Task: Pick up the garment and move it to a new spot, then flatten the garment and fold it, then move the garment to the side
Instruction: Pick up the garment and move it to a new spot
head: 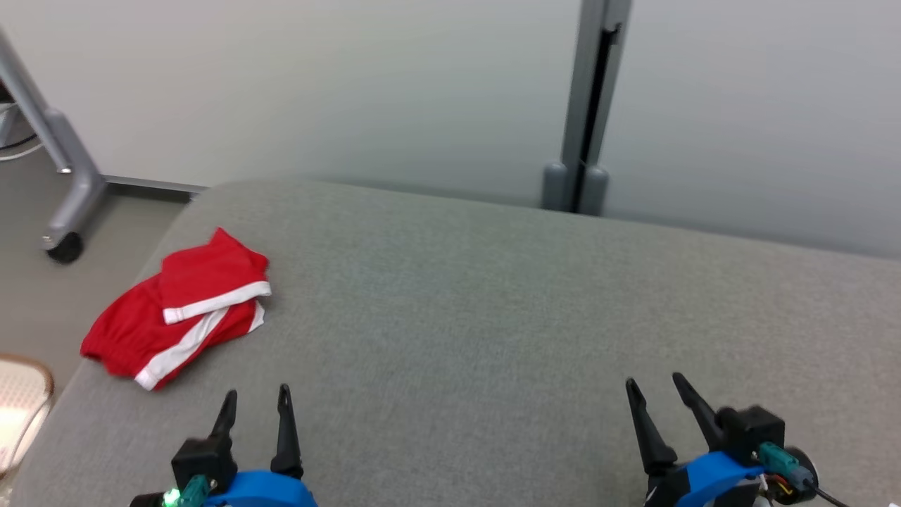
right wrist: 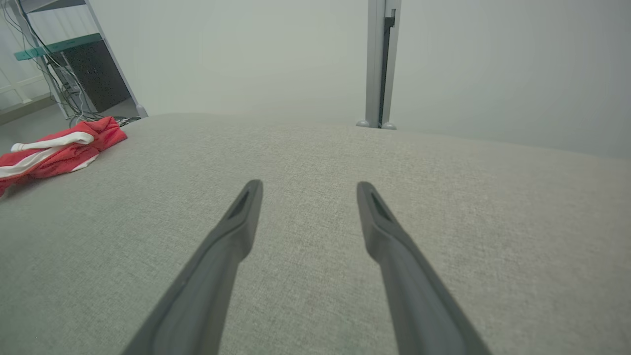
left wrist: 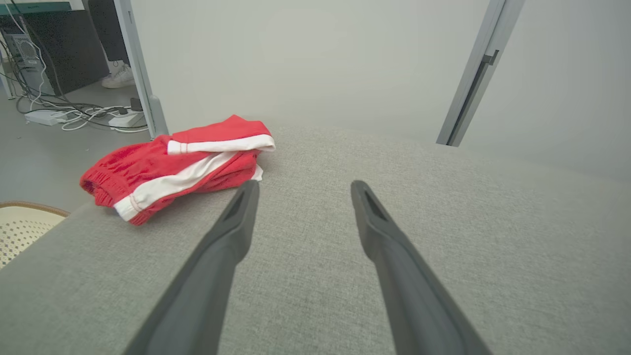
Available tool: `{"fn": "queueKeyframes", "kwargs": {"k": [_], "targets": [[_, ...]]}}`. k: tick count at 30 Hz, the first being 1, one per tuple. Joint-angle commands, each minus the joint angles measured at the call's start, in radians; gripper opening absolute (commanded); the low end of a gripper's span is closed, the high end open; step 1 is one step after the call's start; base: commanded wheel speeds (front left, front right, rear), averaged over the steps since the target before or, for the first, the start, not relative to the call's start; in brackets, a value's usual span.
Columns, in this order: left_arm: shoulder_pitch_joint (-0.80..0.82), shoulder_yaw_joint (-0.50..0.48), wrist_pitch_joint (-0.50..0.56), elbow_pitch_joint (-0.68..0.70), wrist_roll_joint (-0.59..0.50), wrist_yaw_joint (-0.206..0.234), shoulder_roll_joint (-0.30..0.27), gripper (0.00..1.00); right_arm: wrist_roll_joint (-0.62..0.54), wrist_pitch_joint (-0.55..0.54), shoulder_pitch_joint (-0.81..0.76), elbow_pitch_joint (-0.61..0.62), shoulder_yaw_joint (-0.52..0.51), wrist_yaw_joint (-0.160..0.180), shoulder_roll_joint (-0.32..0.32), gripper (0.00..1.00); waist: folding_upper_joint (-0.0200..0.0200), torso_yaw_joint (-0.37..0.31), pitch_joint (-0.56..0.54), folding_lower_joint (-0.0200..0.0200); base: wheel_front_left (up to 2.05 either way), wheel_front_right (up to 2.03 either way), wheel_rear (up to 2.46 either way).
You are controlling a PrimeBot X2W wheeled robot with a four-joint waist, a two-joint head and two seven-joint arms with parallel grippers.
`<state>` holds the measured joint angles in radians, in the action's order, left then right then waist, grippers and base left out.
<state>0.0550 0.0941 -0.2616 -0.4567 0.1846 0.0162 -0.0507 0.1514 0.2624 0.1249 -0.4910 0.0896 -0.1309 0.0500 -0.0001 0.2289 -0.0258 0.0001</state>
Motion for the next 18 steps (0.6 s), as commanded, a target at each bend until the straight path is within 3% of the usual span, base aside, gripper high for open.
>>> {"fn": "queueKeyframes", "kwargs": {"k": [1, 9, 18], "targets": [[-0.001, -0.008, -0.005, 0.002, -0.004, 0.001, 0.000, 1.00, 0.005, 0.003, -0.005, 0.003, 0.007, 0.000, 0.002, 1.00, 0.0001, 0.072, 0.039, -0.0001, 0.00, 0.00, 0.00], [-0.025, -0.062, -0.005, 0.004, -0.007, 0.009, 0.001, 1.00, 0.020, 0.003, 0.021, -0.004, 0.058, 0.000, 0.002, 1.00, 0.0001, 0.241, 0.054, -0.0001, 0.00, 0.00, 0.00], [-0.042, -0.095, -0.005, 0.007, 0.005, 0.005, 0.000, 1.00, 0.026, 0.003, 0.046, -0.016, 0.100, 0.000, 0.002, 1.00, 0.0001, 0.297, 0.066, -0.0001, 0.00, 0.00, 0.00]]}}
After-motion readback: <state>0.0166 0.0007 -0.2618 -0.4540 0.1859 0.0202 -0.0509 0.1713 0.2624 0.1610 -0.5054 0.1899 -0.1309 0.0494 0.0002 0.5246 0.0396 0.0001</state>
